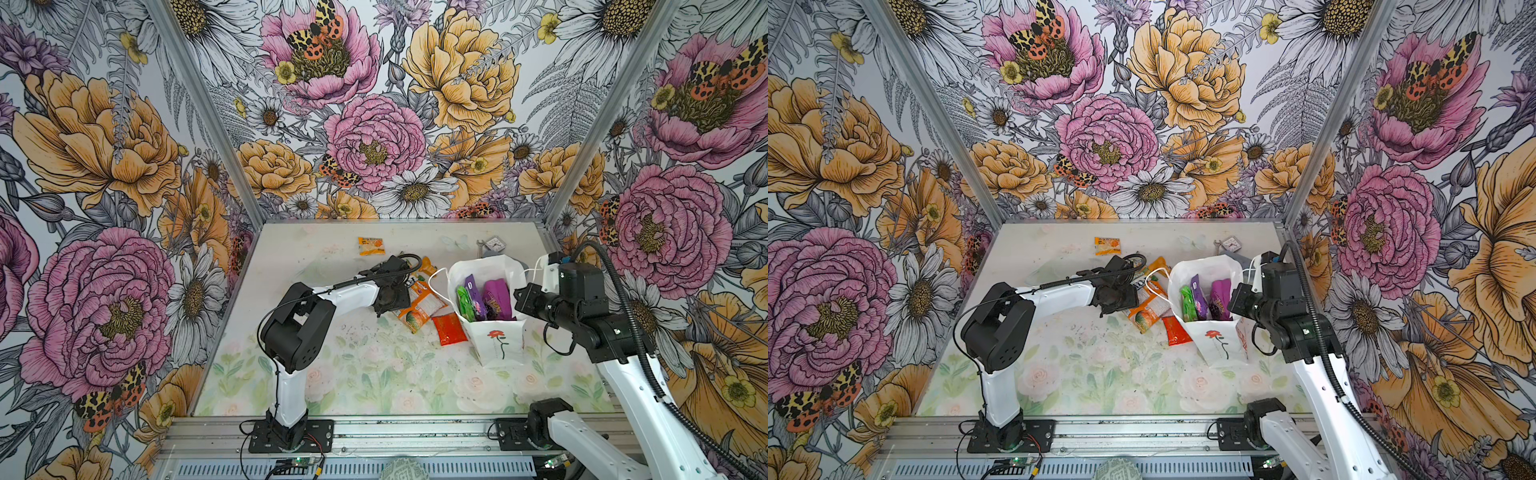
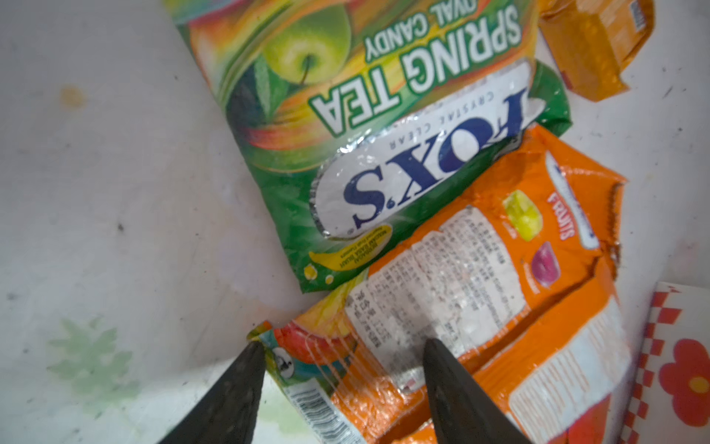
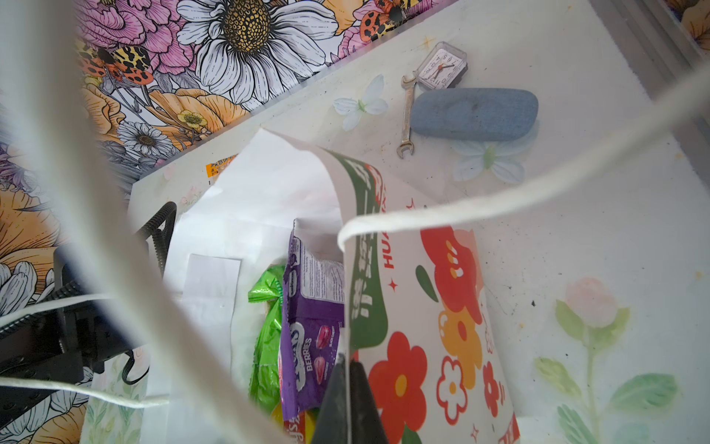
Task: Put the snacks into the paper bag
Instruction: 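Move the left gripper down over the orange Fox's Fruits bag, then grasp the orange Fox's Fruits bag by its top edge with the left gripper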
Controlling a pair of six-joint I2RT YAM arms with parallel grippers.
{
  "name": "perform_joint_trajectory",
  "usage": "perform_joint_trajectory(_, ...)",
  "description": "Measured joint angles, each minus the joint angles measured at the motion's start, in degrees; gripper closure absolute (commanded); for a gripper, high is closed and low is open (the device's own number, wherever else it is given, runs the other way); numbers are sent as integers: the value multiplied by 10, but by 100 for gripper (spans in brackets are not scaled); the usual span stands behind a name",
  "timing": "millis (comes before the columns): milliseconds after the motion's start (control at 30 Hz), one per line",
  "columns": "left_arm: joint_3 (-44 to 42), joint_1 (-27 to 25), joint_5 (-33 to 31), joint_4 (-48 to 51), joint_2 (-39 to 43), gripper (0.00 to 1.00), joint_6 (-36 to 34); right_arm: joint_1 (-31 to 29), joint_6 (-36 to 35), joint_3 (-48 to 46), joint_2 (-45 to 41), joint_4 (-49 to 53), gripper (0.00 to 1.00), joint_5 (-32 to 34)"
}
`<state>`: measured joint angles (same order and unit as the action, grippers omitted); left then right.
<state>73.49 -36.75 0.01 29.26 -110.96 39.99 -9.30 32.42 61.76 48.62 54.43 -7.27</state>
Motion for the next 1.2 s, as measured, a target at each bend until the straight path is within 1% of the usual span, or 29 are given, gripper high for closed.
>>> perform_joint_trajectory(133,5,-5,-3,5,-5,38,-10,0,0,-2,-3,-2,100,0)
perform_joint_trajectory(233,-1,-13,-23,3,-1,38,-12,0,-2,-4,-4,-3,100,0)
perform_joint_trajectory(300,-22,-17,-36,-3,14,38,-12,0,-4,-5,-6,-3,100,0)
perform_joint_trajectory(467,-103,-20,-70,13,86,38,-16,0,-4,-5,-7,-2,100,0)
perform_joint_trajectory(567,-153,-4,-83,34,136,38,-23,0,-4,-5,-6,-2,100,0)
perform_joint_trajectory(633,-178,16,-102,57,172,37,-29,0,-4,-5,-6,-2,100,0)
perform_joint_trajectory(767,-192,60,-145,99,248,36,-38,0,-4,-5,-6,-2,100,1)
perform_joint_trajectory(833,-189,66,-159,111,282,35,-39,0,-4,-5,-6,-2,100,2)
perform_joint_trajectory(900,-176,50,-171,122,309,34,-37,0,-4,-5,-6,-2,100,2)
perform_joint_trajectory(1000,-130,-9,-186,134,305,34,-33,0,-4,-5,-6,-2,100,2)
perform_joint_trajectory(1067,-92,-49,-189,134,277,34,-33,0,-4,-5,-7,-2,100,6)
perform_joint_trajectory(1200,-16,-118,-193,134,183,34,-59,0,-4,-5,-14,3,100,11)
